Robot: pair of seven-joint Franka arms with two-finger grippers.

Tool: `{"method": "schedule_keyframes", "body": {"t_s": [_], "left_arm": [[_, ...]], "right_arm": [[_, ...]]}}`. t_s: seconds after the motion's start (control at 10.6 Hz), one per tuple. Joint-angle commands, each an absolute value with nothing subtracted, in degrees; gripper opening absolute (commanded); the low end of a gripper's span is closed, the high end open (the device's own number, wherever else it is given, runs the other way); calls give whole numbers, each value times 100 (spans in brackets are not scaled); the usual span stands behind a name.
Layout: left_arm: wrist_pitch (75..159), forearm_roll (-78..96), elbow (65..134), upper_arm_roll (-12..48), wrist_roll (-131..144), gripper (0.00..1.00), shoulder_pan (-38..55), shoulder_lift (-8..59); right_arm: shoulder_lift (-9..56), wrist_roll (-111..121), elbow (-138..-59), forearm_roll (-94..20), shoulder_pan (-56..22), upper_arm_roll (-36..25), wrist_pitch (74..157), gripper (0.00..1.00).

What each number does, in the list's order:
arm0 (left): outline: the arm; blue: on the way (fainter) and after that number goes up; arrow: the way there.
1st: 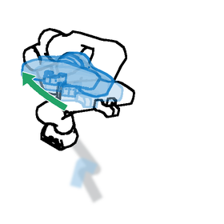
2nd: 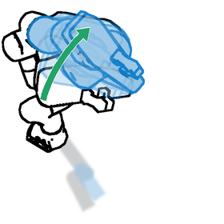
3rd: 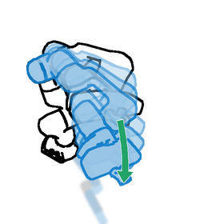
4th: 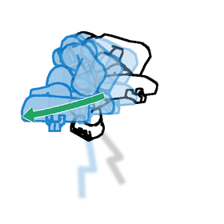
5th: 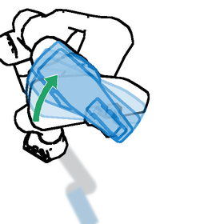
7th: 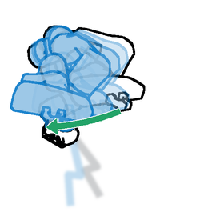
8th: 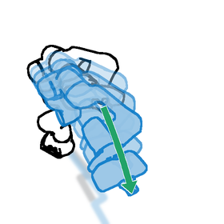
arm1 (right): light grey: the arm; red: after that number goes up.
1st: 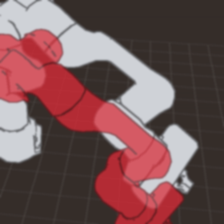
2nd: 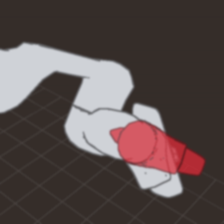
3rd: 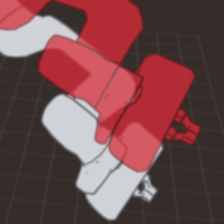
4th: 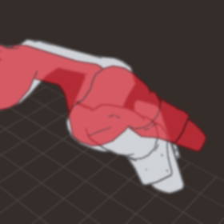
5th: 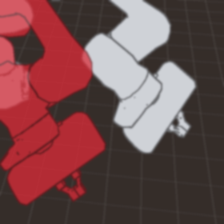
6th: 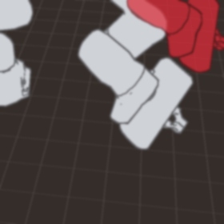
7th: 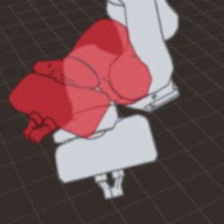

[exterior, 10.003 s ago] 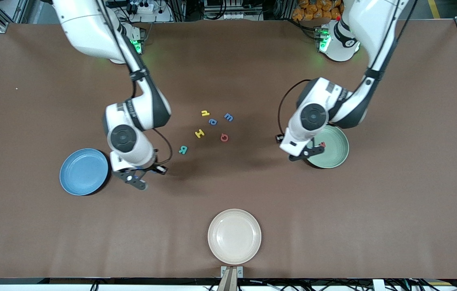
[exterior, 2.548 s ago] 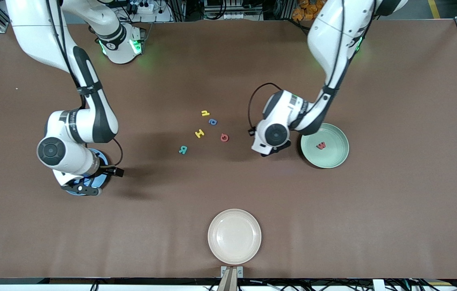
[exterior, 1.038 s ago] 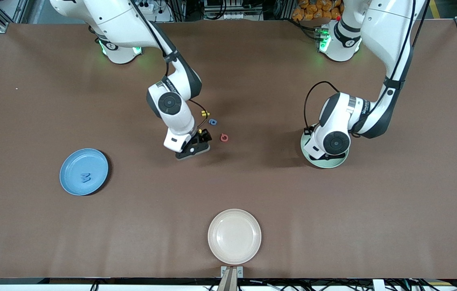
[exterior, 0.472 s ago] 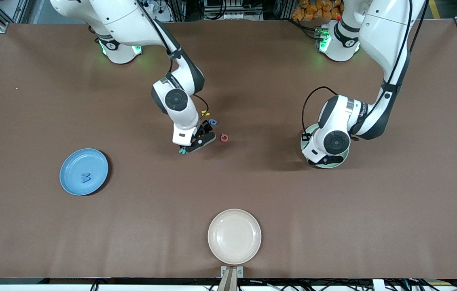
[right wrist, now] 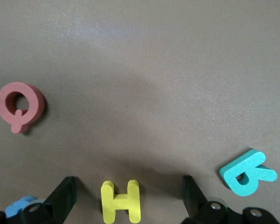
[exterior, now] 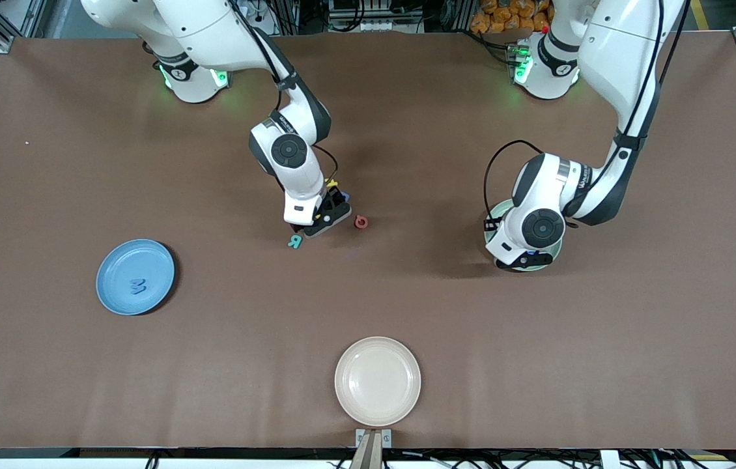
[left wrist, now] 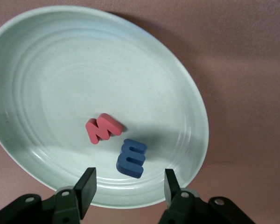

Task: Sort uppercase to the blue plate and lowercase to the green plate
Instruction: 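Lower the blue e onto the green plate while the right gripper reaches letters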

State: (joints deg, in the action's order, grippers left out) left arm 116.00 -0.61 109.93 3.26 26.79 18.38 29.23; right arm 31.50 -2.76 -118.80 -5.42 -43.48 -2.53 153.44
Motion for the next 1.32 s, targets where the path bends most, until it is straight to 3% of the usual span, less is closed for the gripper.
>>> {"method": "schedule_keyframes", "body": {"t_s": [0.0, 0.47, 0.94, 1.04, 1.13, 1.23], "left_arm": [[11646, 113, 10986, 387, 3075, 67, 1863, 2874], [11646, 343, 10750, 878, 4426, 66, 1881, 3066], [11646, 1273, 10749, 940, 4544, 66, 1942, 3164], [11646, 1353, 10740, 940, 4570, 66, 1942, 3147], [11646, 1510, 10732, 940, 4596, 66, 1934, 3120], [11646, 1721, 10636, 940, 4649, 66, 1934, 3129]], "right_arm": [[2971, -281, -12190, -589, -4447, -255, 15425, 100], [2795, -290, -12349, -589, -4447, -255, 15354, 100], [2839, -273, -12287, -598, -4430, -264, 15381, 100], [2839, -272, -12287, -598, -4438, -264, 15398, 64], [2839, -272, -12287, -598, -4438, -264, 15407, 8], [2839, -264, -12287, -589, -4438, -264, 15407, 0]]}}
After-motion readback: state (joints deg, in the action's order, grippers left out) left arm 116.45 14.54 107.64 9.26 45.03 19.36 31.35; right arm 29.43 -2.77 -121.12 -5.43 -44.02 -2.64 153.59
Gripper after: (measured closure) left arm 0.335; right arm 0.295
